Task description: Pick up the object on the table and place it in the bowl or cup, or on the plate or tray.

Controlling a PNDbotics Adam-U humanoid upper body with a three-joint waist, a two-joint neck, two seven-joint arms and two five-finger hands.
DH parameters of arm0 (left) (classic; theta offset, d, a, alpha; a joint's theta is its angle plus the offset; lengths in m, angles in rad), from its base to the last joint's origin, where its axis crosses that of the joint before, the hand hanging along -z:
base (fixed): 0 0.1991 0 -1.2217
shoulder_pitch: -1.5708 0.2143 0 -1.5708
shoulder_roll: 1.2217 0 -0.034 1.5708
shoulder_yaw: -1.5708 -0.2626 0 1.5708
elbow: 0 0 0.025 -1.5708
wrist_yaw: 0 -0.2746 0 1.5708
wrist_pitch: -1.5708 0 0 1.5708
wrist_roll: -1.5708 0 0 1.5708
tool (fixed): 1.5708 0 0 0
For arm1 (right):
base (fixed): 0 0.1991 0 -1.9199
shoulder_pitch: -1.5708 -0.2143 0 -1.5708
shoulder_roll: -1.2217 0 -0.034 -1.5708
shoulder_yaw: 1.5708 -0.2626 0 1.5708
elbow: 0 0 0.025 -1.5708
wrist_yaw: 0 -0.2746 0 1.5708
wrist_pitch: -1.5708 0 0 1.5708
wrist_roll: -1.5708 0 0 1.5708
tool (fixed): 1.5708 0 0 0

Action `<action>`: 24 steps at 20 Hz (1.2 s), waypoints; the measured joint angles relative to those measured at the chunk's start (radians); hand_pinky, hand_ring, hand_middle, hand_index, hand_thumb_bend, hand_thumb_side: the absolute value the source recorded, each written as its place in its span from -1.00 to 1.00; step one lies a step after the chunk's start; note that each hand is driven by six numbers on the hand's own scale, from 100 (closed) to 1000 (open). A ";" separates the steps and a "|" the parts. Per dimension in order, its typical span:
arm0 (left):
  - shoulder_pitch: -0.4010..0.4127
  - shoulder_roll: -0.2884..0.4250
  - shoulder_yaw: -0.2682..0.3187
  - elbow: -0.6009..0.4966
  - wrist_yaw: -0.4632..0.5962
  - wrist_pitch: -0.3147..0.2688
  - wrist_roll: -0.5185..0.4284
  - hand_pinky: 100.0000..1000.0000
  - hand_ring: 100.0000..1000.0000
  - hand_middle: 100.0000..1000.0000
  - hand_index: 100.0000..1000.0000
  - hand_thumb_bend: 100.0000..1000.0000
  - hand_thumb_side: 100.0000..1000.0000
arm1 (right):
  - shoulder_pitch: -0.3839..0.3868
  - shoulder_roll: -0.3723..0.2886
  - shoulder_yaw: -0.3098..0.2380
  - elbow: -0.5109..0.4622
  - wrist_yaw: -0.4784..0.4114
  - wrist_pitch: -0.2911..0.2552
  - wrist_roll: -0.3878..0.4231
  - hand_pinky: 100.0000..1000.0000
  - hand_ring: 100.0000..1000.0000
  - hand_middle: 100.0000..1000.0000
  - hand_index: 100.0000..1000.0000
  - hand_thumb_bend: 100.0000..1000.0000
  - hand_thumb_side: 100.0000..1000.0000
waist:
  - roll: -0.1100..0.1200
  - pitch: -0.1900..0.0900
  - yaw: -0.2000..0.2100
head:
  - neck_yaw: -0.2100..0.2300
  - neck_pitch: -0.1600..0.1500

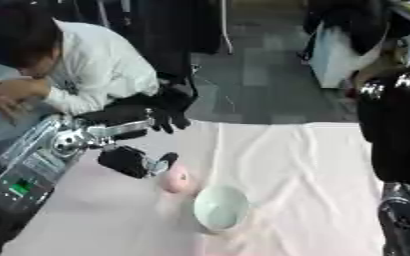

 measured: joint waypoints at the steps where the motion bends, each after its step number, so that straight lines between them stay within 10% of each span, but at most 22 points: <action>1: -0.013 0.000 -0.006 0.020 -0.013 -0.006 -0.017 0.73 0.72 0.85 1.00 0.58 -0.49 | 0.000 0.000 0.000 0.000 -0.001 0.000 0.000 -1.00 -1.00 -1.00 -0.68 0.36 0.25 | 0.000 -0.001 0.000 | 0.000 0.000; 11: -0.119 -0.001 -0.055 0.197 -0.215 -0.186 -0.141 1.00 1.00 0.98 1.00 1.00 -0.10 | 0.007 0.000 0.006 0.000 -0.010 0.004 0.004 -1.00 -1.00 -1.00 -0.68 0.33 0.25 | 0.000 -0.002 0.000 | 0.001 0.000; 24: -0.218 -0.029 -0.079 0.374 -0.377 -0.418 0.041 0.95 0.96 0.96 1.00 1.00 0.15 | 0.007 0.000 0.006 0.000 -0.020 0.009 0.010 -1.00 -1.00 -1.00 -0.68 0.29 0.24 | 0.001 -0.002 -0.006 | 0.015 0.003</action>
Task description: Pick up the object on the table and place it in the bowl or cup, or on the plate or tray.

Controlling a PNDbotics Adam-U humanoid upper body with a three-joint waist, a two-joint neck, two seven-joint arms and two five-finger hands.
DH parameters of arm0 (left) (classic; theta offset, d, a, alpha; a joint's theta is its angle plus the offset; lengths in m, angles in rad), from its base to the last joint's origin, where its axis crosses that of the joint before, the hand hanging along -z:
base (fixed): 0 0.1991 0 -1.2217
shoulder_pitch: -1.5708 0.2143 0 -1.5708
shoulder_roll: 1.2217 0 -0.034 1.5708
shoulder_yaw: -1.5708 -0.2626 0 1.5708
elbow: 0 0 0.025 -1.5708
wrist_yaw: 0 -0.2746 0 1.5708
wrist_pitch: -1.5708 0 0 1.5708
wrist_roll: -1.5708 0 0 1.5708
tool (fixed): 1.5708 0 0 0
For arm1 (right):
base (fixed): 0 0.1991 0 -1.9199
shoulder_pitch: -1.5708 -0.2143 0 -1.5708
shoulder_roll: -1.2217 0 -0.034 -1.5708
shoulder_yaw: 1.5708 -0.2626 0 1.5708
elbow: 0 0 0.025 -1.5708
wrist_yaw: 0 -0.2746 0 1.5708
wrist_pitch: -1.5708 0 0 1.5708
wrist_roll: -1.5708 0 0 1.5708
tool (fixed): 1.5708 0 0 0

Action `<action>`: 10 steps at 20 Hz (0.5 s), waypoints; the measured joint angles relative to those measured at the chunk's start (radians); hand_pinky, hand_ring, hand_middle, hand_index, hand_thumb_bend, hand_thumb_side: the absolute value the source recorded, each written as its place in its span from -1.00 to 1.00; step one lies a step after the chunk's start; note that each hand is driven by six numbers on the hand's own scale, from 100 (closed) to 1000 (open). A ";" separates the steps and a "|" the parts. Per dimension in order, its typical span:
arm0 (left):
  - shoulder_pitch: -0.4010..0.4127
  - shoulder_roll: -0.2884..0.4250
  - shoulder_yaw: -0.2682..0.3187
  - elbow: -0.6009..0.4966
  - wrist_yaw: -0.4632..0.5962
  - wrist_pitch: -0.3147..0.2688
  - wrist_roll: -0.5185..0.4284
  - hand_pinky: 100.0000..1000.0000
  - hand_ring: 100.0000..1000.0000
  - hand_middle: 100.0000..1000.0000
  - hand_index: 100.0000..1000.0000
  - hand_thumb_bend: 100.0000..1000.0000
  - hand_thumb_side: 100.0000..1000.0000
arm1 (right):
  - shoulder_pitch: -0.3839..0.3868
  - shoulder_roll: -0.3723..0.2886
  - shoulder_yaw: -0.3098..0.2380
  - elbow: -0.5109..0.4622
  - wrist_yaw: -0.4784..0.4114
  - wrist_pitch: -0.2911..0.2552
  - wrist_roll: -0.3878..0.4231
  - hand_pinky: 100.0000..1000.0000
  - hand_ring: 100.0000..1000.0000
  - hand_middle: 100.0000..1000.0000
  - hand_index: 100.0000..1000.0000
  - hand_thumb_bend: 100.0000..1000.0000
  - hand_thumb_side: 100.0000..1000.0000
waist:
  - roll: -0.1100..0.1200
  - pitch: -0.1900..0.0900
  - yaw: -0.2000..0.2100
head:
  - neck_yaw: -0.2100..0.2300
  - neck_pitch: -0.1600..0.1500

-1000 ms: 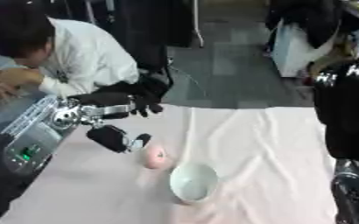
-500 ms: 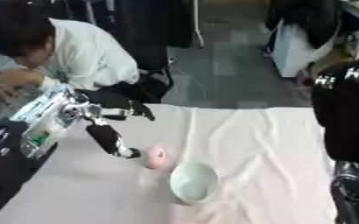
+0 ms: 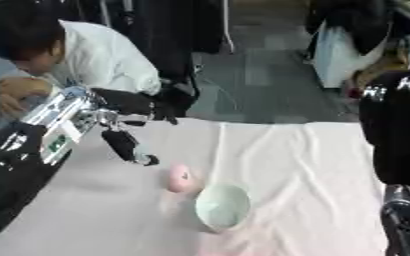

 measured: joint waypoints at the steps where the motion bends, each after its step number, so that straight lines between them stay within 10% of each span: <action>1: -0.008 -0.005 -0.004 0.011 -0.009 -0.016 0.012 0.95 0.96 0.96 1.00 1.00 0.12 | 0.000 0.000 0.000 0.000 0.000 0.000 0.000 -1.00 -1.00 -1.00 -0.68 0.29 0.24 | 0.001 0.000 -0.001 | 0.003 0.000; 4: -0.033 -0.020 -0.012 0.042 -0.029 -0.052 0.042 0.92 0.92 0.92 1.00 1.00 0.53 | 0.000 0.002 0.000 0.000 0.000 0.002 0.002 -1.00 -1.00 -1.00 -0.67 0.29 0.24 | 0.002 0.000 -0.003 | 0.008 -0.002; 10: -0.054 -0.060 -0.022 0.121 -0.013 -0.083 0.070 0.90 0.89 0.90 1.00 1.00 0.72 | 0.000 0.010 0.003 0.000 0.000 0.006 0.005 -1.00 -1.00 -1.00 -0.66 0.29 0.24 | 0.003 0.000 -0.008 | 0.016 -0.006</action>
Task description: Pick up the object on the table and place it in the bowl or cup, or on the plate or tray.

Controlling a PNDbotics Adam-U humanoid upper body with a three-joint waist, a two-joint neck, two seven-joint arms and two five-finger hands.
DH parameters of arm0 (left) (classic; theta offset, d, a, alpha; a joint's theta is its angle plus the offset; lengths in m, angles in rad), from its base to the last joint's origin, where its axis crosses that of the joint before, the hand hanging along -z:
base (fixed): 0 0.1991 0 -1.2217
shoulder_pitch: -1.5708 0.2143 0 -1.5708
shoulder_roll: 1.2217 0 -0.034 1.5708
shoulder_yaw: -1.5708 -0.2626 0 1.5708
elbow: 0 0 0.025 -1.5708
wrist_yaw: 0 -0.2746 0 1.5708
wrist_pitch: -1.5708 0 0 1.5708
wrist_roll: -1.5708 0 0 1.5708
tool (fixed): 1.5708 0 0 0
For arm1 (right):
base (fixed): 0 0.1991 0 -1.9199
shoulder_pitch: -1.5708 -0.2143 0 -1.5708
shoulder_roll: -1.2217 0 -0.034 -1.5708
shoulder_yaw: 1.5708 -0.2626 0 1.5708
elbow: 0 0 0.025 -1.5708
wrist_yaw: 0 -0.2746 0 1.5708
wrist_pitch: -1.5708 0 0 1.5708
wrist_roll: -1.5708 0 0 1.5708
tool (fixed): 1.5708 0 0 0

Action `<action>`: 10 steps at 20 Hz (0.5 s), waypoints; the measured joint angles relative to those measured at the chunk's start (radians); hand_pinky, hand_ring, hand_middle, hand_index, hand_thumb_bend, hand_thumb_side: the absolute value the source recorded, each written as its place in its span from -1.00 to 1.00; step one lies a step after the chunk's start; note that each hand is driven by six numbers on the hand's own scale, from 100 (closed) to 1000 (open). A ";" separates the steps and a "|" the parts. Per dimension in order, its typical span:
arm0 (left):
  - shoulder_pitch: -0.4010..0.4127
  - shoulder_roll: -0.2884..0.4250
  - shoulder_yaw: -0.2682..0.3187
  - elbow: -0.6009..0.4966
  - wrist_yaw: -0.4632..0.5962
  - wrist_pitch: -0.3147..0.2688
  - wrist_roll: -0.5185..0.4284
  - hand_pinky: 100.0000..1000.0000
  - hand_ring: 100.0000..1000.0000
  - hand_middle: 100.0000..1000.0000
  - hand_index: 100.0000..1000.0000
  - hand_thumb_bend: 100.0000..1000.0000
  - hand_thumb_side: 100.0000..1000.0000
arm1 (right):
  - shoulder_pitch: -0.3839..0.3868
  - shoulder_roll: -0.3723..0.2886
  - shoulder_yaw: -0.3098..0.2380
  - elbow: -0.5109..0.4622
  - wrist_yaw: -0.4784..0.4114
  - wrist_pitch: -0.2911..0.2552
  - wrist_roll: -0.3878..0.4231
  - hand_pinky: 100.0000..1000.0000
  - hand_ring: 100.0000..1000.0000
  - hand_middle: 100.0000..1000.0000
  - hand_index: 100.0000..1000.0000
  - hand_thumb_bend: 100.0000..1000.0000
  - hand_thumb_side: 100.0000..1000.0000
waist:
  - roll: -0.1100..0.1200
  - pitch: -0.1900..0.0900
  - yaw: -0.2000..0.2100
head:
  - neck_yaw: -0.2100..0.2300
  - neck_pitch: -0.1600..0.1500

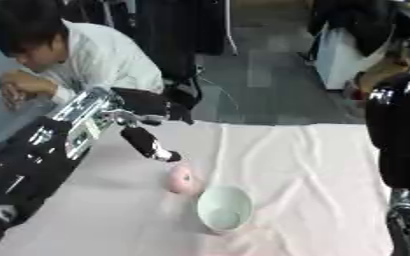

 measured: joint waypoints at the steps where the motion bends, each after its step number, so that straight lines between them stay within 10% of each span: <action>1: 0.000 -0.004 -0.002 0.010 0.008 -0.001 0.000 0.90 0.90 0.90 1.00 1.00 0.74 | 0.000 0.000 0.000 0.000 0.000 0.000 0.000 -1.00 -1.00 -1.00 -0.66 0.29 0.24 | 0.000 0.000 -0.001 | 0.000 0.000; 10: -0.007 -0.019 -0.021 0.054 0.077 0.021 -0.053 0.88 0.87 0.90 1.00 1.00 0.78 | 0.000 0.007 0.003 0.000 0.000 0.001 0.000 -1.00 -1.00 -1.00 -0.66 0.28 0.25 | 0.001 0.000 -0.002 | 0.001 -0.006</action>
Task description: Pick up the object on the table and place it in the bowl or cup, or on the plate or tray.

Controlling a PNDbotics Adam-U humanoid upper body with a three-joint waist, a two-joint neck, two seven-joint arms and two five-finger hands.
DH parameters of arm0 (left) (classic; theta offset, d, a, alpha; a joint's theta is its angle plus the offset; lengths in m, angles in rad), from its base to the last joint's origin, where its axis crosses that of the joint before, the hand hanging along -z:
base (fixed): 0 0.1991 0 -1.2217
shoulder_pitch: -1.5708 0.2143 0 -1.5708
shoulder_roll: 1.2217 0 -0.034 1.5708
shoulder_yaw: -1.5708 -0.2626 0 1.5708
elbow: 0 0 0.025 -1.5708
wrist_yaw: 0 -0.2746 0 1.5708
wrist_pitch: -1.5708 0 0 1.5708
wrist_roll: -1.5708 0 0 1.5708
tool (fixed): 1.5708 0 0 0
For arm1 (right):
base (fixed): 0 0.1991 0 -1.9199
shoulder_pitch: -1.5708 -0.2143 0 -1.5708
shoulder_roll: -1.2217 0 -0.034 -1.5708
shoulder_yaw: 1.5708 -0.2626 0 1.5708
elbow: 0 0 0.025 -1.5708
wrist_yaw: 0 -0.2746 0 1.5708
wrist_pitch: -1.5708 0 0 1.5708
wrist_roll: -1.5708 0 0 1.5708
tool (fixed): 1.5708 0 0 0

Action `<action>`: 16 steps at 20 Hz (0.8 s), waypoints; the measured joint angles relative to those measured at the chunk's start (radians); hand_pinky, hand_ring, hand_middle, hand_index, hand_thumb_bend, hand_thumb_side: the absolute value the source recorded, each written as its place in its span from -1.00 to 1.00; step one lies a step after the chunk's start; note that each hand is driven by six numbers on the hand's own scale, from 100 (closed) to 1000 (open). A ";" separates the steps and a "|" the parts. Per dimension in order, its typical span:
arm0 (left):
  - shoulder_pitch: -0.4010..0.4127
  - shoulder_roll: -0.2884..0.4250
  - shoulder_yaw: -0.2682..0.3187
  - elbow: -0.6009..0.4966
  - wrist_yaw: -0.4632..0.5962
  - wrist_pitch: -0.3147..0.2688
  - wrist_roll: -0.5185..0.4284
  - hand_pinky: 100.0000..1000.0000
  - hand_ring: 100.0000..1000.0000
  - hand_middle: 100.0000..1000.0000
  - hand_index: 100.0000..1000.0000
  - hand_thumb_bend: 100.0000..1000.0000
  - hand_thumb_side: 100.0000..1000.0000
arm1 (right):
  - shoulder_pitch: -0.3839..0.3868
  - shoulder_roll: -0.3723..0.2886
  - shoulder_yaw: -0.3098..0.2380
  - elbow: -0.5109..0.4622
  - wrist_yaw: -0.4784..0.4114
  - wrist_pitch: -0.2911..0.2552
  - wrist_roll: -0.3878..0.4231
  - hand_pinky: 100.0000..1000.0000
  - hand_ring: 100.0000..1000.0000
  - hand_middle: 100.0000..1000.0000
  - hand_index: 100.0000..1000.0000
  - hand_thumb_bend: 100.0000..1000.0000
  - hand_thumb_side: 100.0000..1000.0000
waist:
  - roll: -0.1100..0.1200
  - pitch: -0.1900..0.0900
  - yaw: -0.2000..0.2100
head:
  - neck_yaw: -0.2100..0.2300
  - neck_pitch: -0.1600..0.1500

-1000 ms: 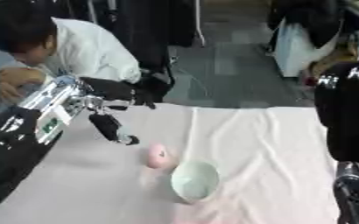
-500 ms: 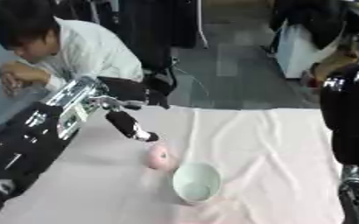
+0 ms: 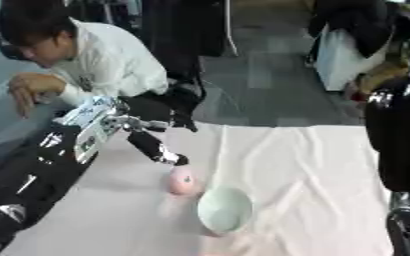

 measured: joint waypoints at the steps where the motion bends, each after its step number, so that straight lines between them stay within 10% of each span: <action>1: 0.000 0.000 0.000 0.007 0.006 0.003 -0.007 0.86 0.86 0.89 1.00 1.00 0.79 | 0.000 0.000 0.000 0.000 0.000 0.000 0.000 -1.00 -1.00 -1.00 -0.66 0.28 0.25 | 0.000 0.000 0.000 | 0.000 0.000; 16: 0.009 -0.042 0.000 0.110 0.057 0.058 -0.067 0.76 0.82 0.88 1.00 1.00 0.74 | 0.000 0.001 0.000 0.000 -0.004 0.000 0.000 -1.00 -1.00 -1.00 -0.66 0.29 0.26 | -0.002 0.003 -0.007 | 0.004 -0.002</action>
